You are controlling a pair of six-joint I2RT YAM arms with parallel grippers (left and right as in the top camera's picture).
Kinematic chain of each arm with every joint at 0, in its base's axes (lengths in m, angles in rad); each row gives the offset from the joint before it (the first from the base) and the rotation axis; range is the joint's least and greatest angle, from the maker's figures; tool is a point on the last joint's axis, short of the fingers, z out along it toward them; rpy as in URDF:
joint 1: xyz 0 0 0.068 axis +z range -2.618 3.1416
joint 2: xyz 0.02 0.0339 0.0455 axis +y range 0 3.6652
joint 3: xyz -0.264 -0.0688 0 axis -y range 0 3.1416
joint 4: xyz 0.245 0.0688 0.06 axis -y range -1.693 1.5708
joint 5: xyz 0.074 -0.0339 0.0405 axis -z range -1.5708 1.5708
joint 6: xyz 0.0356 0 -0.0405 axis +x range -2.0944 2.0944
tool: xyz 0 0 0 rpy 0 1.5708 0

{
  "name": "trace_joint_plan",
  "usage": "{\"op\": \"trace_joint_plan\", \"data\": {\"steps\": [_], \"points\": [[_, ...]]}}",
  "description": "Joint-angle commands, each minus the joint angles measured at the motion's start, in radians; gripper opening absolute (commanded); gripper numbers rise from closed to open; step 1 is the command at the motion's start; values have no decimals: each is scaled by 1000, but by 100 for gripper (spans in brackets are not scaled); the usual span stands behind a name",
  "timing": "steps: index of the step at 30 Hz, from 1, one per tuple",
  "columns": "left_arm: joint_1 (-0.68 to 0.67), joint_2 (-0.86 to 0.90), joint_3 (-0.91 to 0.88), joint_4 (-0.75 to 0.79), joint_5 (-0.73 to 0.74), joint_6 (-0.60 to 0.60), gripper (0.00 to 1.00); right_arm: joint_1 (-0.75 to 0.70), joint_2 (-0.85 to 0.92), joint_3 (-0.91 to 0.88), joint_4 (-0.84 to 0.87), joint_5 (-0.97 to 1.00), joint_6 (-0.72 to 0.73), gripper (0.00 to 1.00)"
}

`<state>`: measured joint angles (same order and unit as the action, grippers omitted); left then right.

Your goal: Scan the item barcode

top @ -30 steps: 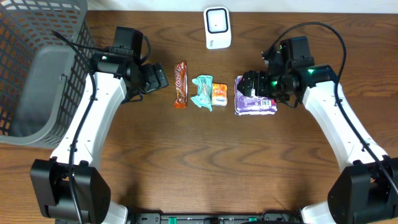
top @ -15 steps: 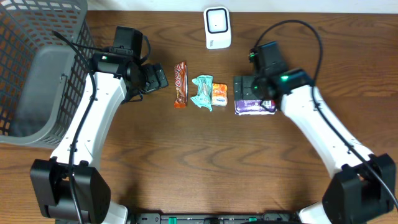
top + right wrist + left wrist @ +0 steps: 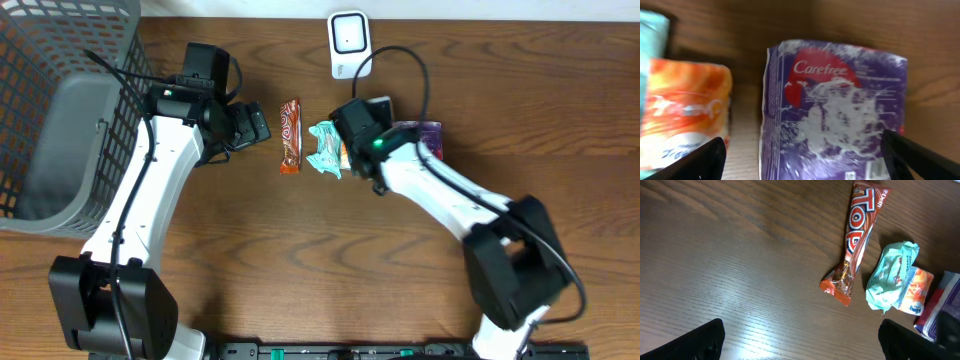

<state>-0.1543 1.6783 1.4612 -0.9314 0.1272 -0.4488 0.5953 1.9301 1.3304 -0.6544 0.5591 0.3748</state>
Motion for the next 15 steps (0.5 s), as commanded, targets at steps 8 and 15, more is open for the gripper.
{"op": "trace_joint_plan", "data": {"steps": [8,15], "points": [[1,0,9,-2,-13,-2,98,6,62,11,3,184,21,91],[1,0,9,-2,-13,-2,98,8,67,11,8,145,21,87]]}}
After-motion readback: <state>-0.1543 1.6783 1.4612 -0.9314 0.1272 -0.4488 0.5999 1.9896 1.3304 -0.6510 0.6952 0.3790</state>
